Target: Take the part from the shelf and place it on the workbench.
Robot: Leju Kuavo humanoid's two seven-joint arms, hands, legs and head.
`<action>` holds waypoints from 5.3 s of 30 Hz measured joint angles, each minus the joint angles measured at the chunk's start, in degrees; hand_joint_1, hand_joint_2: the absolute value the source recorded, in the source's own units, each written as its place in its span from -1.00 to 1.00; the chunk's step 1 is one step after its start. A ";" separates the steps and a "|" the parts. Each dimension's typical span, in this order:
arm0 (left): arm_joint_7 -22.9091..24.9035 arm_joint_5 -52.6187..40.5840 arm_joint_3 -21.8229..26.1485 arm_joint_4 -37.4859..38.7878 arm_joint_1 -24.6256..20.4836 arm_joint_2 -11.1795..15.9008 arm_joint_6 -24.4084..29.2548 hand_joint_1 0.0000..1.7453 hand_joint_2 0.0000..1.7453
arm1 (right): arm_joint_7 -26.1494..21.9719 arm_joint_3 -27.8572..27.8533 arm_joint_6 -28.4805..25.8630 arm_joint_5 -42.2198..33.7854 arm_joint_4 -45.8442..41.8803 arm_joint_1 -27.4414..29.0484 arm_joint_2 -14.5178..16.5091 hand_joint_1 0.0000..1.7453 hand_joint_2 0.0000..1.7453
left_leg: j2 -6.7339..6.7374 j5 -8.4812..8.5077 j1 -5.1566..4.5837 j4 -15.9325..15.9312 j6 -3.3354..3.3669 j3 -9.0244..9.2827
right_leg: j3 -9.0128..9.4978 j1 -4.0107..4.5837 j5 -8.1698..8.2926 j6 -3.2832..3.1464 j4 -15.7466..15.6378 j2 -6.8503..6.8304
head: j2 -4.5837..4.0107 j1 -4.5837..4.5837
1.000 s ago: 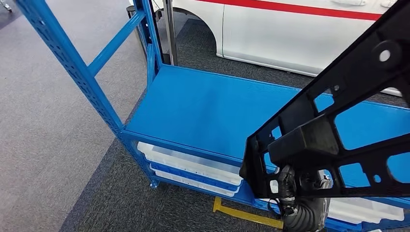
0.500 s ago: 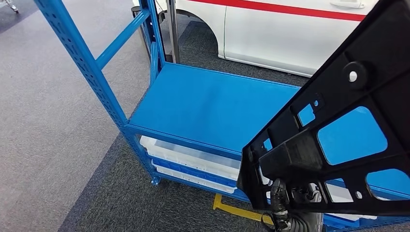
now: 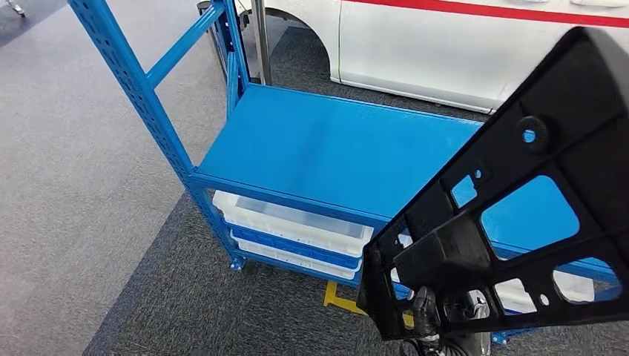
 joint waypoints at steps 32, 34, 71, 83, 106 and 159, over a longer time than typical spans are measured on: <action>0.46 0.93 -1.06 0.33 -0.34 0.19 -0.15 -1.00 -1.00 | -1.22 -9.44 6.36 -3.20 0.66 6.58 5.95 1.00 1.00 | 5.02 -2.48 0.55 0.45 -1.16 1.10 | -0.68 -0.46 0.79 -0.20 -0.49 -2.49 | 0.00 0.12; 0.48 0.98 -1.07 0.34 -0.19 0.20 -0.14 -1.00 -1.00 | -1.21 -9.60 6.92 -3.08 0.66 6.62 6.37 1.00 1.00 | 1.40 -7.57 0.63 5.37 -1.40 -0.36 | -2.04 -0.36 2.01 -1.34 -0.56 -1.50 | 0.00 0.11; -0.81 5.66 -4.04 0.53 0.21 0.60 -1.01 -1.00 -1.00 | 1.31 -28.36 -25.19 29.49 -11.92 13.40 16.64 1.00 1.00 | -2.24 -8.62 0.09 7.33 0.19 3.25 | -5.51 -0.33 3.27 -1.22 1.70 3.94 | 0.00 0.27; -0.56 7.13 -5.96 0.57 0.00 0.57 -0.74 -1.00 -1.00 | 15.80 -37.97 -26.26 57.39 -20.80 11.38 16.67 1.00 1.00 | 1.49 -5.24 -0.02 -0.53 2.21 5.07 | -13.56 -0.13 -3.21 2.03 16.90 0.23 | 0.00 0.48; -0.30 8.68 -8.50 0.59 -0.61 0.17 -0.22 -1.00 -1.00 | 24.87 -37.70 -26.24 76.41 -23.62 12.32 16.96 1.00 1.00 | -5.50 -6.07 0.02 -0.23 0.62 5.26 | -6.35 0.16 3.95 0.15 1.74 7.01 | 0.00 0.44; -0.09 11.15 -13.84 0.61 -1.46 0.45 -1.48 -1.00 -1.00 | 19.36 -26.52 -26.27 85.20 -4.95 17.22 16.60 1.00 1.00 | -0.53 -13.97 -0.24 14.11 0.00 -0.51 | -4.01 0.75 3.58 -2.08 -0.55 0.98 | 0.00 0.68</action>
